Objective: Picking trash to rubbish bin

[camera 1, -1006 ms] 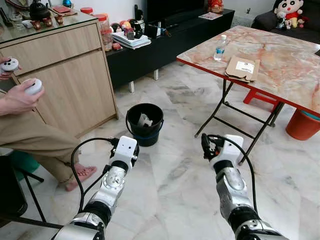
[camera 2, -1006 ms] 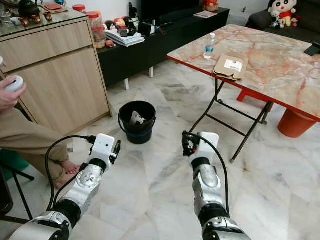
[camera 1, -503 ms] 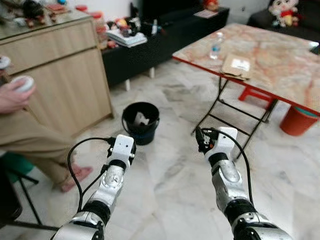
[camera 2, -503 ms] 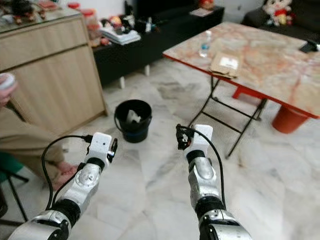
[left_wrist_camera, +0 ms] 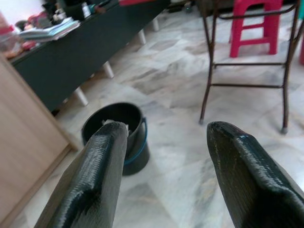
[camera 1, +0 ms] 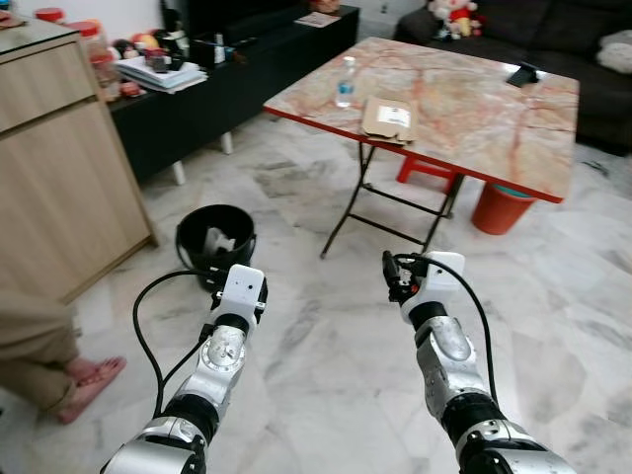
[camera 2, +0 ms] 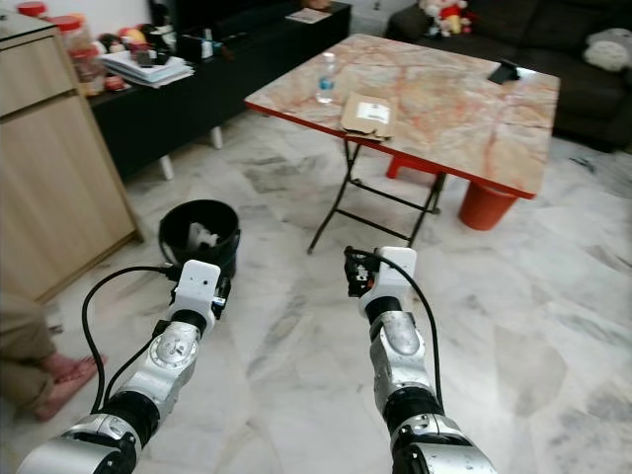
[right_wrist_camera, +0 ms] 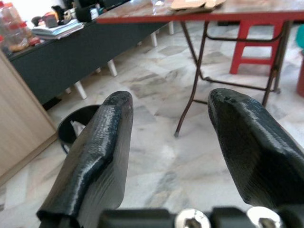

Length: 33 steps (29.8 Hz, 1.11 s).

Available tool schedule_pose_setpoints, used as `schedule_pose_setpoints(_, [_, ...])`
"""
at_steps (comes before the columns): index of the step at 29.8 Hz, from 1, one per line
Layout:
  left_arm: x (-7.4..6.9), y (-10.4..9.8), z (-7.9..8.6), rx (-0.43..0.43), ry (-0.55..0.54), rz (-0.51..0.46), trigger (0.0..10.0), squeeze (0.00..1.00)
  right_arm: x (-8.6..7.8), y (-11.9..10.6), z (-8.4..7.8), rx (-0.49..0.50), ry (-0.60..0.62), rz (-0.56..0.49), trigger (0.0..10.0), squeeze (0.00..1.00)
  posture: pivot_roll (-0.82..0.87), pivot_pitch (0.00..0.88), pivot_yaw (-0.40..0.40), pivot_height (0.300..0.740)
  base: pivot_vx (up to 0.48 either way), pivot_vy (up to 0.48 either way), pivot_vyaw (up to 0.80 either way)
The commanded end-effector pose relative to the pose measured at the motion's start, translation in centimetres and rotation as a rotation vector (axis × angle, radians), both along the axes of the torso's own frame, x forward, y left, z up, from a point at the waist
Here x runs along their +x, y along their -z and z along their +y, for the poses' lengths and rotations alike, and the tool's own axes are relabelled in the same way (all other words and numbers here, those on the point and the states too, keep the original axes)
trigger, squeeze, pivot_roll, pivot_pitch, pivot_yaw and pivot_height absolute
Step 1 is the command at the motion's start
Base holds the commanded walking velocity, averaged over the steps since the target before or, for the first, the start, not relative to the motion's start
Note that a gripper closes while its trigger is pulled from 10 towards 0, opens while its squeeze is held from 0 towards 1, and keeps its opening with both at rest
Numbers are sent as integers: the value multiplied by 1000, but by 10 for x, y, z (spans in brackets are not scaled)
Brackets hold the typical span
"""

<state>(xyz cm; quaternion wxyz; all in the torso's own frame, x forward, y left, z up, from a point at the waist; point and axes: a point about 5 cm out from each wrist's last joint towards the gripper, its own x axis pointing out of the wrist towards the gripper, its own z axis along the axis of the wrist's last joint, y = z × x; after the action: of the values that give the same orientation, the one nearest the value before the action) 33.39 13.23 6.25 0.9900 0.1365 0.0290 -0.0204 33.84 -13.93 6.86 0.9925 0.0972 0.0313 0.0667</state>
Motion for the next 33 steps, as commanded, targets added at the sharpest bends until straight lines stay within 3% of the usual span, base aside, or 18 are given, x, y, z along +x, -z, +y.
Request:
schedule_pose_setpoints(1, [2,-3,-1,-10,-5,-9,10000,0,1,-1,0,-10,-9,0,10000,0,114,0,-89,740,341,0,-712])
schedule_pose_setpoints(20, [1,-5,-5,-35,19,-33,10000,0,-1,0,-1,1,-2,-6,10000,0,103,0,-85,740,321,0,-42])
schedule_pose_setpoints(26, [0,-7,-7,-38,28,-47,10000,0,-1,1,0,1,-7,-1,10000,0,103,0,-85,740,0,0,-788])
schedule_pose_setpoints(31, [1,-11,-4,-31,21,-81,10000,0,-3,5,-10,-5,34,14,10000,0,107,0,-80,740,0,0,-784])
schedule_pose_setpoints(33, [1,-13,-1,-35,7,-99,10000,0,-7,9,-19,-76,50,8,10000,0,107,0,-80,740,0,0,-781])
